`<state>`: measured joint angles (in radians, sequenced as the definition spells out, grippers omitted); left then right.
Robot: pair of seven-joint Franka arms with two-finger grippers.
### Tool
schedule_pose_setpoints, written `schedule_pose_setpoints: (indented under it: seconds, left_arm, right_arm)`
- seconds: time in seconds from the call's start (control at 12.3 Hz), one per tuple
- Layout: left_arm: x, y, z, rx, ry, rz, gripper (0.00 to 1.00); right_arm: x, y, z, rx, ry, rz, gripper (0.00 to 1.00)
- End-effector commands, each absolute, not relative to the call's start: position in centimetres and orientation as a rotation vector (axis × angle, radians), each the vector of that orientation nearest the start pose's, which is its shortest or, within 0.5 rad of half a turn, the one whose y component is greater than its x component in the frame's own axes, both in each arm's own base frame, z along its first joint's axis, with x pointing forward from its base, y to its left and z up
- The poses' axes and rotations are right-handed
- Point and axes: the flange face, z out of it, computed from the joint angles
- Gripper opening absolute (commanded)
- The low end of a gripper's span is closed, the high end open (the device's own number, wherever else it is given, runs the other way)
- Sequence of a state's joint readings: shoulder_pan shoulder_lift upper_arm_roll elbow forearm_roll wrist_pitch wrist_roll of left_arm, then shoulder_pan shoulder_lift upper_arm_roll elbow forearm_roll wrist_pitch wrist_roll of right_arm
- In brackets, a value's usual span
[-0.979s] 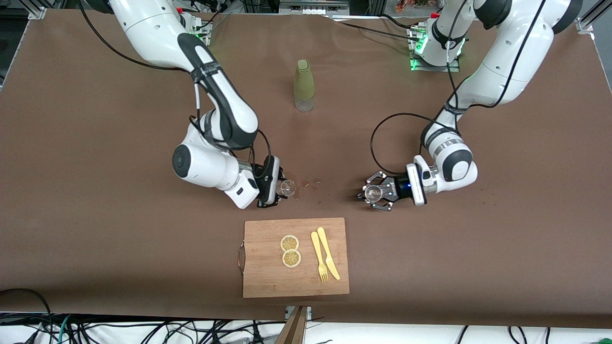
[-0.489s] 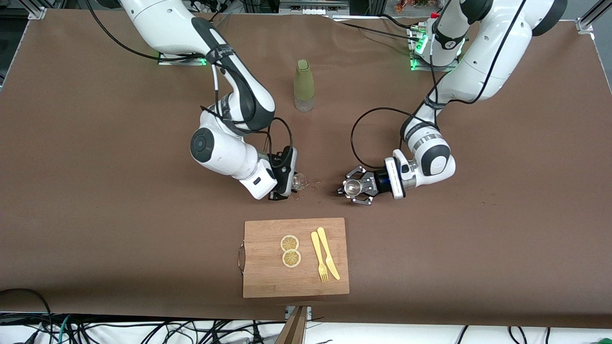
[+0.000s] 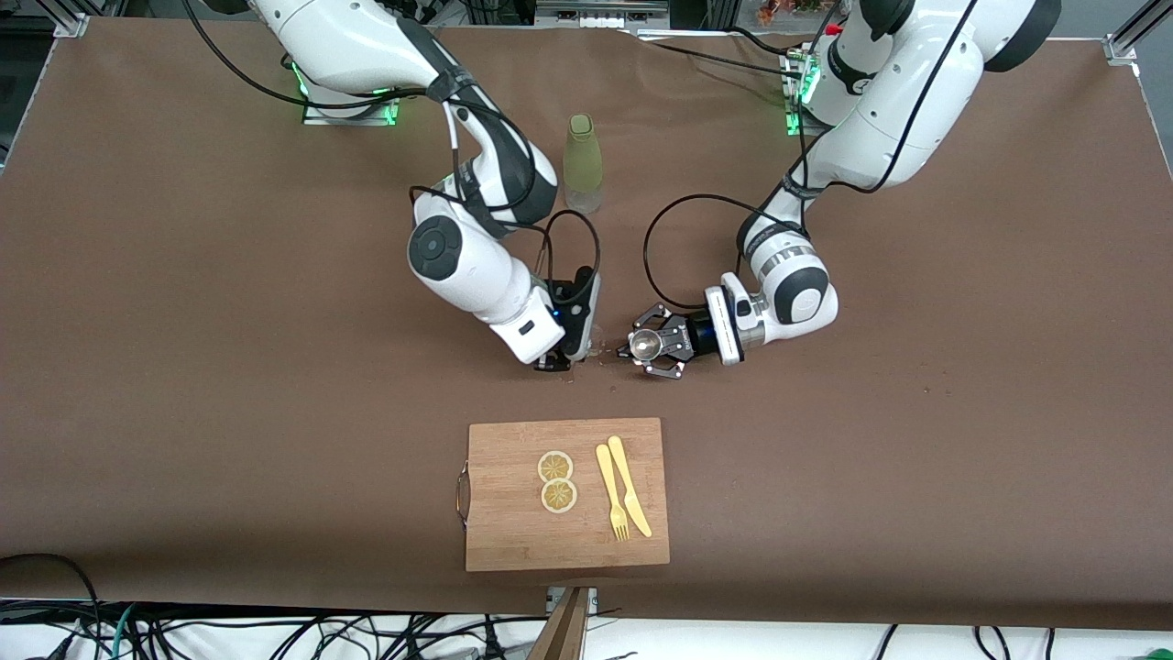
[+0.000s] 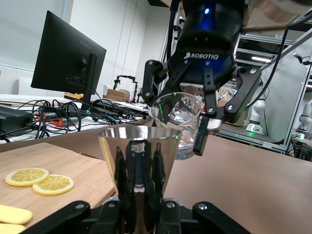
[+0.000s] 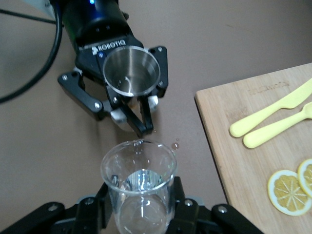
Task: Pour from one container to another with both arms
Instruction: 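Tilt the glass with the right gripper, pouring liquid into the jigger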
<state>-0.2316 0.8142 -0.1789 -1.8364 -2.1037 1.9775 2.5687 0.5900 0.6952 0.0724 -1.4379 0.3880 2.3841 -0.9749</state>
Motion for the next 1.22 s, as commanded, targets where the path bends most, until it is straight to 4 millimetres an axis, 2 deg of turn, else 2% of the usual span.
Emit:
schedule_pose_setpoints:
  seconds: [0.0,0.24,0.57,0.82,1.14]
  left_arm:
    - [55.5,-30.6,10.6,1.505,-0.908,1.315,0.00]
    - [54.8,-31.4,9.7,1.500,-0.931,1.338,0.00]
    - [54.3,-32.4,9.5,1.499,-0.945,1.353,0.00]
    - [54.5,-32.1,9.3,1.532,-0.950,1.367,0.00]
    - [54.4,-31.9,9.2,1.537,-0.960,1.371,0.00]
  right_arm:
    - [59.0,46.0,31.6,-2.194,-1.776,-0.436,0.10]
    - [58.6,46.8,32.2,-2.245,-1.782,-0.433,0.10]
    - [57.6,48.2,32.4,-2.229,-1.835,-0.433,0.10]
    - [56.9,48.9,32.3,-2.220,-1.896,-0.430,0.10]
    - [57.0,48.8,32.2,-2.221,-1.976,-0.432,0.10]
